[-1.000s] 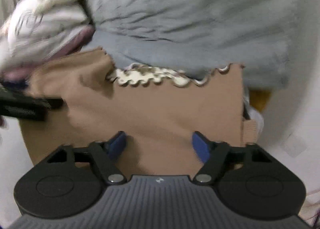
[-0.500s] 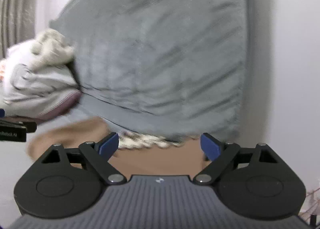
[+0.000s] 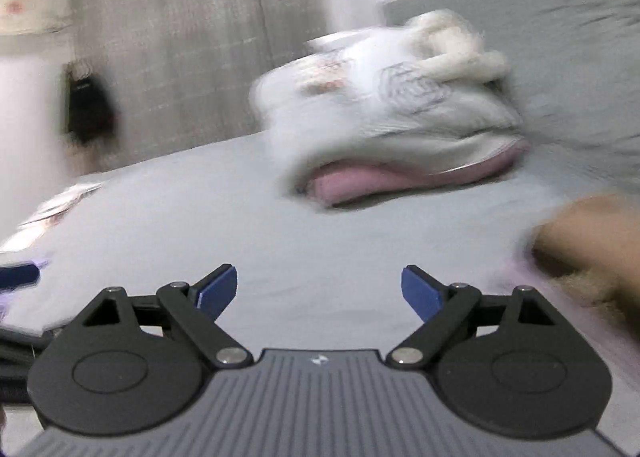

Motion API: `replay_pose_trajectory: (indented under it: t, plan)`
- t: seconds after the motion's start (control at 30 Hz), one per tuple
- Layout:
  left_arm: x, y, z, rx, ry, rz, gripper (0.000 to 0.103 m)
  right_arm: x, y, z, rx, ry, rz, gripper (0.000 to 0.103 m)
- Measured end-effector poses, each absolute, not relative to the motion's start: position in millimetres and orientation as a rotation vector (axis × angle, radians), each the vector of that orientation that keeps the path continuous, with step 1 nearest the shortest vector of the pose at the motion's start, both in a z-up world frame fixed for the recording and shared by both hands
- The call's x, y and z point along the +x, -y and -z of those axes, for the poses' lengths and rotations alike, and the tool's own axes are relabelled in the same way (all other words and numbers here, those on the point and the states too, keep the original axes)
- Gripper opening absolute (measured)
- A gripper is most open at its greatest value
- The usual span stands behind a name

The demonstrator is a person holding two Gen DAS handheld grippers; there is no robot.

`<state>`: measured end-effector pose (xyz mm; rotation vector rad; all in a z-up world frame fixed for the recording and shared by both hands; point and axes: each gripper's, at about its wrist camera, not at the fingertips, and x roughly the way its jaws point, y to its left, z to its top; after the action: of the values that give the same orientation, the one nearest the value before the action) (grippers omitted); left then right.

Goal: Fold clothes

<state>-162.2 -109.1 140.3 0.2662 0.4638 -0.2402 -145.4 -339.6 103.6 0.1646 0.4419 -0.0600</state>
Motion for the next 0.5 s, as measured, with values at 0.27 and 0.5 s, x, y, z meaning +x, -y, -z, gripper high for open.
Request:
replay_pose_trajectory:
  t: [0.27,0.5]
  plan:
    - [-139.4,33.6,-84.2,0.203,-0.569,0.145,0.102,-111.9,233.7,-20.4,-0.159,-0.575,0.008,0.09]
    - [-92.1,32.7,-52.1,0.225,-0.626,0.149,0.102,-82.7,258.7,0.2,-0.127,-0.618,0.093,0.09]
